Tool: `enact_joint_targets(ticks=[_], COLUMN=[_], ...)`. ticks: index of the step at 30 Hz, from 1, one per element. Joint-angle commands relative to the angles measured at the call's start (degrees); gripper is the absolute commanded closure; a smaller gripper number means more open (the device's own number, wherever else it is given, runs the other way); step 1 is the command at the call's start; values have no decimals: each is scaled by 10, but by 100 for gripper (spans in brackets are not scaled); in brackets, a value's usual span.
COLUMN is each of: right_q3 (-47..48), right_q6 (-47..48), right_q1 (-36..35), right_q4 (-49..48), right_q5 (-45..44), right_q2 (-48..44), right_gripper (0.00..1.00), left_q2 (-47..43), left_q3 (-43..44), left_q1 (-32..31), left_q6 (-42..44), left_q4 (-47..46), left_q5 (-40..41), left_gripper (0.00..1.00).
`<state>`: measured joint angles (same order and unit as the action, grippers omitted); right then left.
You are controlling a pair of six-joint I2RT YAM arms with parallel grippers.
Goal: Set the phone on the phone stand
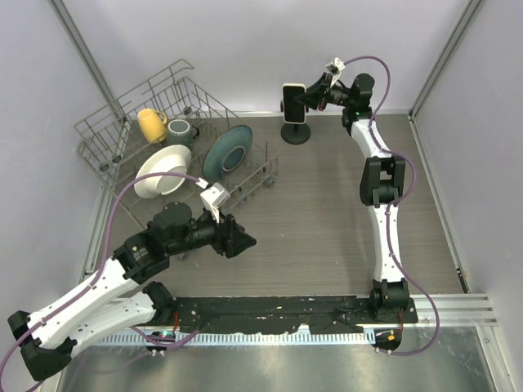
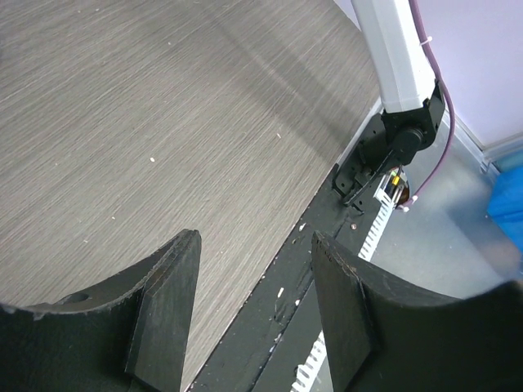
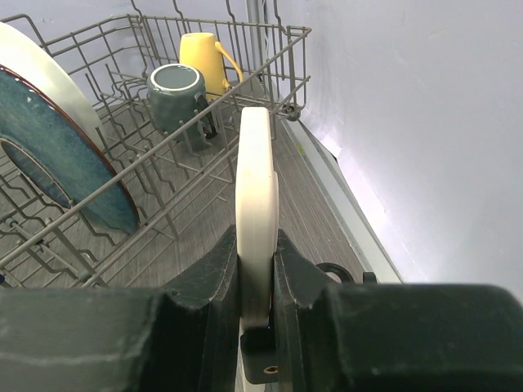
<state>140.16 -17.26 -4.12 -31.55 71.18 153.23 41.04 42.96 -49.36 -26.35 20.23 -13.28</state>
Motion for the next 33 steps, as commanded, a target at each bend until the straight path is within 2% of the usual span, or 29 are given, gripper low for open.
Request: enact_joint_targets(ticks=[1, 7, 9, 11, 14, 20, 22, 33], right_q3=[37, 37, 40, 40, 37, 14, 3, -123], right_q6=[-14, -43, -33, -24, -19, -8, -32, -96], right_q1=[-5, -5, -4, -3, -3, 5, 10, 17], right_q4=[-59, -76, -63, -45, -33, -4, -17, -78], right_q5=[-16, -26, -28, -31, -46, -78, -64, -26], right_q2=[-4, 10, 9, 7, 3, -25, -38, -153], right_gripper=[100, 98, 81, 58, 46, 31, 20, 16], left_q2=[-2, 4, 4, 1, 1, -3, -7, -46], left_q3=[16, 17, 17, 15, 16, 15, 14, 14], left_q1=[1, 1, 1, 1, 1, 1, 1, 1], left_q6=[-12, -16, -17, -17, -17, -21, -24, -41], left_q4=[-44, -48, -49, -49, -48, -50, -49, -43], left_q5=[-4, -15, -14, -13, -14, -23, -29, -35], left_gripper=[40, 40, 40, 40, 40, 40, 40, 41])
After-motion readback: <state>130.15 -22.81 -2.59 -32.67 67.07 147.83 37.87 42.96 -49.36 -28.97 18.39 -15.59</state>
